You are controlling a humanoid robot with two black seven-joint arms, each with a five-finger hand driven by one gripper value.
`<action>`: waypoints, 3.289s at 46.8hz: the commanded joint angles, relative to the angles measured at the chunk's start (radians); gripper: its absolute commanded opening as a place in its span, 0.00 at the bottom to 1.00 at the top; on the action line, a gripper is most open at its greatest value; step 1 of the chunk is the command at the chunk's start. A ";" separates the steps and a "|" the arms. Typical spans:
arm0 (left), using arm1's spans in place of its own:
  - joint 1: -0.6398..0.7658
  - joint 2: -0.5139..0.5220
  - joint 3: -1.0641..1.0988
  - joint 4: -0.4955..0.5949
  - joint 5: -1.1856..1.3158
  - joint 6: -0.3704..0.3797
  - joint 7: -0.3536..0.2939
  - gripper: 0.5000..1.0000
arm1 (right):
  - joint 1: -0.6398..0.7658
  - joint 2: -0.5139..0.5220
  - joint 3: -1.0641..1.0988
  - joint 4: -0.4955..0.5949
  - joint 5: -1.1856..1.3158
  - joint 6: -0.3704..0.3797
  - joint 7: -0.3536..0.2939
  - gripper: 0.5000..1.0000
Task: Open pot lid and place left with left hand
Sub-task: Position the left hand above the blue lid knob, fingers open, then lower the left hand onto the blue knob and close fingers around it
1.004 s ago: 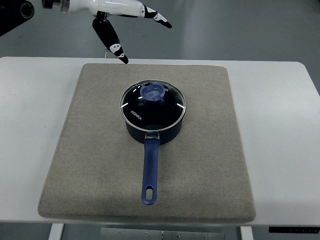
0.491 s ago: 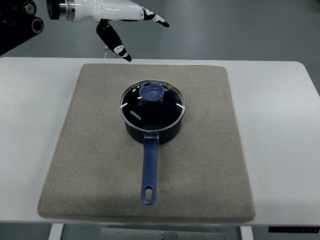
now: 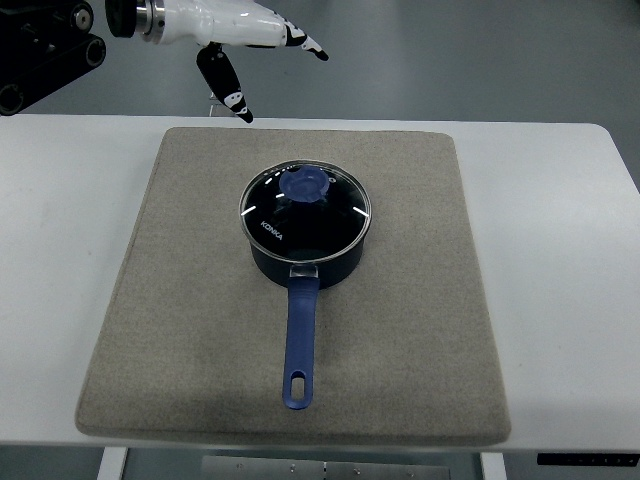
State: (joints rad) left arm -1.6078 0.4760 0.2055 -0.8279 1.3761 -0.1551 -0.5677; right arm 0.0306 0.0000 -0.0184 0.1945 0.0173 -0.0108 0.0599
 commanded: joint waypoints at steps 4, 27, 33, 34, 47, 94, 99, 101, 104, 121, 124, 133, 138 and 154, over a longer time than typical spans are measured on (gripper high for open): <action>-0.049 0.004 0.052 -0.046 0.017 0.002 -0.021 0.93 | 0.000 0.000 0.000 0.000 0.001 0.000 0.000 0.83; -0.124 -0.002 0.074 -0.169 0.029 -0.227 -0.043 0.95 | 0.000 0.000 0.000 0.000 0.000 0.000 0.000 0.83; -0.129 -0.002 0.075 -0.189 0.032 -0.233 -0.043 0.95 | 0.000 0.000 0.000 0.000 0.000 0.000 0.000 0.83; -0.132 -0.002 0.075 -0.195 0.032 -0.234 -0.043 0.95 | 0.000 0.000 0.000 0.000 0.000 0.000 0.000 0.83; -0.179 -0.007 0.075 -0.237 0.058 -0.317 -0.043 0.97 | 0.000 0.000 0.000 0.000 0.000 0.000 0.000 0.83; -0.175 -0.043 0.118 -0.264 0.161 -0.325 -0.043 0.98 | 0.000 0.000 0.000 0.000 0.001 0.000 0.000 0.83; -0.172 -0.046 0.118 -0.261 0.161 -0.325 -0.043 0.98 | 0.000 0.000 0.000 0.000 0.001 0.000 0.000 0.83; -0.170 -0.046 0.118 -0.260 0.161 -0.323 -0.043 0.98 | 0.000 0.000 0.000 -0.001 0.000 0.000 0.000 0.83; -0.169 -0.046 0.118 -0.260 0.161 -0.323 -0.043 0.98 | 0.000 0.000 0.000 0.000 0.001 0.000 0.000 0.83; -0.161 -0.048 0.115 -0.232 0.159 -0.320 -0.043 0.98 | 0.000 0.000 0.000 0.000 0.001 0.000 0.000 0.83; -0.161 -0.050 0.114 -0.229 0.159 -0.320 -0.043 0.98 | 0.000 0.000 0.000 -0.001 0.001 0.000 0.000 0.83; -0.155 -0.062 0.111 -0.227 0.150 -0.317 -0.043 0.98 | 0.000 0.000 0.000 0.000 0.001 0.000 0.000 0.83; -0.146 -0.069 0.112 -0.227 0.150 -0.317 -0.043 0.98 | 0.000 0.000 0.000 -0.001 0.001 0.000 0.000 0.83; -0.138 -0.069 0.111 -0.211 0.150 -0.310 -0.043 0.98 | 0.000 0.000 0.000 -0.001 0.000 0.000 0.000 0.83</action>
State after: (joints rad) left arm -1.7459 0.4049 0.3172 -1.0389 1.5309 -0.4648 -0.6108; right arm 0.0307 0.0000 -0.0184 0.1944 0.0179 -0.0108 0.0598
